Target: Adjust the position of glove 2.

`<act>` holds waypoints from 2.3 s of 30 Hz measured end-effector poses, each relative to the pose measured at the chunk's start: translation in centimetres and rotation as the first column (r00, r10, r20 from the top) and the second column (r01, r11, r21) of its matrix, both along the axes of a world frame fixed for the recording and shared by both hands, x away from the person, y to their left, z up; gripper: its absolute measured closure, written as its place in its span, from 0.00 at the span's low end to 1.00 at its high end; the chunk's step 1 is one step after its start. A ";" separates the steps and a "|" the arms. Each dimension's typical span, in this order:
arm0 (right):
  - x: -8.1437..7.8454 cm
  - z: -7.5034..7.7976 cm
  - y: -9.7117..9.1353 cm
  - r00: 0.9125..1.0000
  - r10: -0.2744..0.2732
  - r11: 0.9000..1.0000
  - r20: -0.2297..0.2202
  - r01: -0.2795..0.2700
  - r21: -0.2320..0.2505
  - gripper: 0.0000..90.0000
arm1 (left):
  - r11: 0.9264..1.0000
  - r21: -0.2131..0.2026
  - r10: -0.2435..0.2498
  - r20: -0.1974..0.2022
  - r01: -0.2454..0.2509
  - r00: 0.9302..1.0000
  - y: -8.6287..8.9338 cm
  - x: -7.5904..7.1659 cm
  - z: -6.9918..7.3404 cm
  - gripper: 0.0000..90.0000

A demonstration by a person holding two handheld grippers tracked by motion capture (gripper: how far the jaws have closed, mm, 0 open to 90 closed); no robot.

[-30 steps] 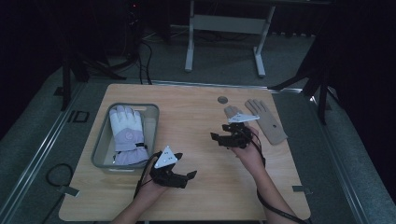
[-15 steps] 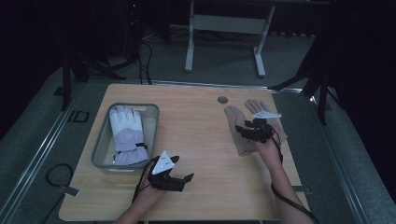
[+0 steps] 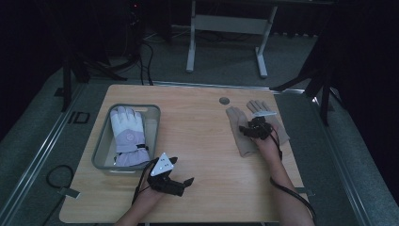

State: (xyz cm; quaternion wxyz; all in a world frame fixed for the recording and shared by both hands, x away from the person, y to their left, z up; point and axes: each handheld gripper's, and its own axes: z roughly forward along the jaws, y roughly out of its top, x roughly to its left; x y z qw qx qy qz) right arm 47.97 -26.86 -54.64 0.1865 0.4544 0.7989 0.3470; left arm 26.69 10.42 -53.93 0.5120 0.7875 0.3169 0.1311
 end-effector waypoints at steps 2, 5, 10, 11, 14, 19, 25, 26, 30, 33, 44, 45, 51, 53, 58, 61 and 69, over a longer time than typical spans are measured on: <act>0.0 -0.4 0.0 1.000 0.021 1.000 0.009 -0.021 -0.018 0.53 | 1.000 0.002 0.002 0.008 -0.002 1.000 0.0 0.0 -0.1 0.02; -0.1 -0.5 0.0 1.000 0.020 0.999 0.022 -0.019 -0.035 0.60 | 1.000 -0.004 0.002 0.010 -0.002 1.000 0.0 0.0 -0.1 0.02; -0.5 -0.2 1.0 1.000 -0.022 0.998 0.010 0.022 -0.051 0.84 | 1.000 -0.003 0.001 0.008 -0.001 1.000 0.0 0.0 -0.2 0.02; -0.6 -0.2 1.2 0.999 -0.036 0.998 0.001 0.036 -0.045 0.85 | 1.000 0.000 -0.002 0.008 0.002 1.000 0.0 0.0 -0.3 0.02; -1.1 0.0 1.9 0.997 -0.074 0.997 -0.013 0.073 -0.023 0.87 | 1.000 0.007 -0.004 0.005 0.004 1.000 -0.2 0.0 -0.5 0.02; -2.6 0.8 3.3 0.990 -0.134 0.989 -0.031 0.136 0.065 0.88 | 1.000 0.017 -0.001 0.015 0.001 1.000 -0.4 -0.1 -0.5 0.02; -5.2 3.0 6.2 0.985 -0.169 0.977 -0.021 0.170 0.126 0.88 | 1.000 0.023 0.015 0.029 -0.016 0.999 -0.2 -0.1 -0.4 0.02; -5.8 3.4 6.8 0.985 -0.172 0.975 -0.022 0.174 0.141 0.88 | 1.000 0.023 0.018 0.031 -0.019 0.999 -0.2 -0.1 -0.4 0.02; -7.6 4.5 8.4 0.981 -0.193 0.963 -0.025 0.194 0.188 0.89 | 1.000 0.020 0.020 0.032 -0.021 0.999 -0.2 -0.1 -0.5 0.02; -8.8 4.9 9.4 0.978 -0.208 0.960 -0.009 0.206 0.190 0.88 | 0.999 0.025 0.018 0.037 -0.019 0.999 -0.3 -0.1 -0.6 0.02; -11.1 0.9 12.1 0.967 -0.242 0.955 -0.077 0.251 0.158 0.87 | 1.000 0.014 0.025 0.040 -0.026 0.999 -0.1 -0.2 -0.5 0.02; -11.2 0.5 12.2 0.967 -0.242 0.956 -0.083 0.252 0.149 0.87 | 1.000 0.014 0.027 0.041 -0.027 0.999 -0.1 -0.2 -0.5 0.02; -11.8 -0.4 12.5 0.972 -0.229 0.963 -0.060 0.235 0.135 0.80 | 1.000 0.012 0.024 0.034 -0.024 0.999 0.0 -0.2 -0.6 0.02; -11.8 -0.3 12.4 0.973 -0.219 0.962 -0.066 0.227 0.149 0.74 | 1.000 0.015 0.023 0.036 -0.024 0.999 -0.1 -0.2 -0.7 0.02; -11.7 0.9 11.6 0.981 -0.184 0.966 -0.067 0.193 0.172 0.62 | 1.000 0.010 0.018 0.029 -0.019 0.999 -0.1 -0.2 -0.8 0.02; -11.5 1.7 10.8 0.985 -0.158 0.972 -0.064 0.167 0.166 0.55 | 1.000 0.009 0.018 0.029 -0.018 0.999 -0.1 -0.2 -0.8 0.02; -10.9 3.7 7.4 0.994 -0.104 0.984 0.018 0.100 0.148 0.58 | 1.000 0.003 0.011 0.032 -0.011 0.999 -0.1 -0.3 -0.8 0.02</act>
